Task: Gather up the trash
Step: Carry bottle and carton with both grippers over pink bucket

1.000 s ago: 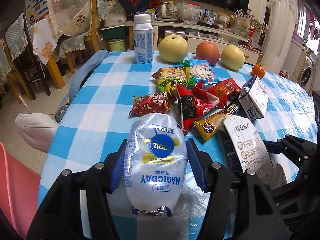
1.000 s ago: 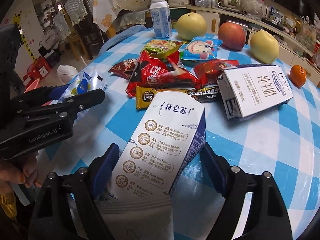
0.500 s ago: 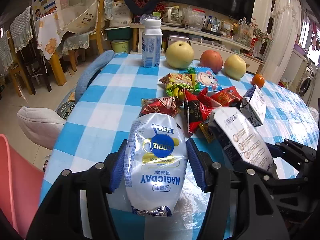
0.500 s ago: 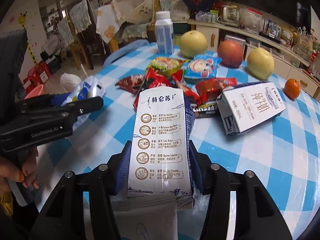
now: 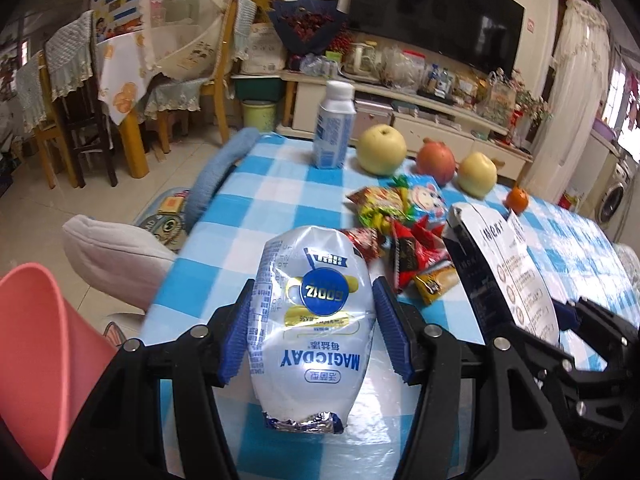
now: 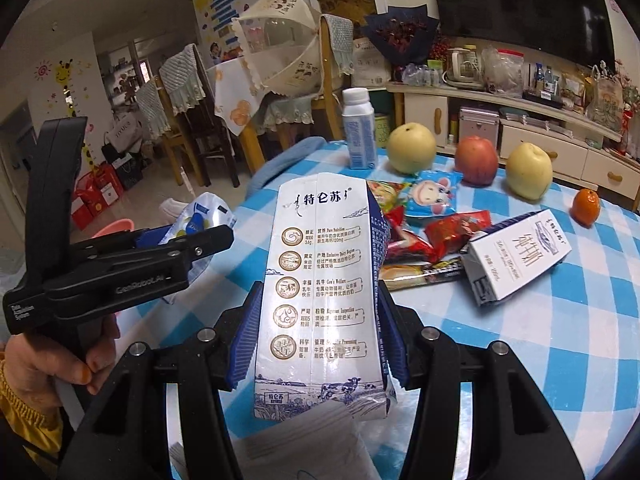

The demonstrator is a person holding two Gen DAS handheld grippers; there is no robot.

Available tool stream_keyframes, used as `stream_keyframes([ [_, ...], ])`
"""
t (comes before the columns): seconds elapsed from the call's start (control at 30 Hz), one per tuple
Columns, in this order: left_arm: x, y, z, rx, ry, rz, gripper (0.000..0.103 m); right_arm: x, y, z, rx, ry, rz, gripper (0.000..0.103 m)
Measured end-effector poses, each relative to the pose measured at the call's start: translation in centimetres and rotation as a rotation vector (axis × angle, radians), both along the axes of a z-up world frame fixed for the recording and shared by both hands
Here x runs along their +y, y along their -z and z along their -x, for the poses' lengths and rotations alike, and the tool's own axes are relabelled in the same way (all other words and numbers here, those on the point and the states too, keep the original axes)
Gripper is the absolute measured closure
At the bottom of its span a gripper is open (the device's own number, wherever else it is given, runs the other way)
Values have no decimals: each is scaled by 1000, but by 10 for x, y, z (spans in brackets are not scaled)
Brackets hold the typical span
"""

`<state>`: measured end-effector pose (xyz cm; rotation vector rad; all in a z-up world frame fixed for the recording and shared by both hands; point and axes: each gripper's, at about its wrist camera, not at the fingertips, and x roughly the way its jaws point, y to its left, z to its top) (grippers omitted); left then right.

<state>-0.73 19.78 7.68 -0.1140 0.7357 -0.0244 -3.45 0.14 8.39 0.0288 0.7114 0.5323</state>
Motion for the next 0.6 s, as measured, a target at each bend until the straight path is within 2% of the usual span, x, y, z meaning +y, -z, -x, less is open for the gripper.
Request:
stream_keyframes([
  [0.4, 54, -16, 13, -34, -145, 45, 44, 36, -21, 12, -102, -1, -30, 48],
  [0.6, 82, -23, 19, -44, -242, 56, 44, 68, -28, 13, -91, -58, -59, 48],
])
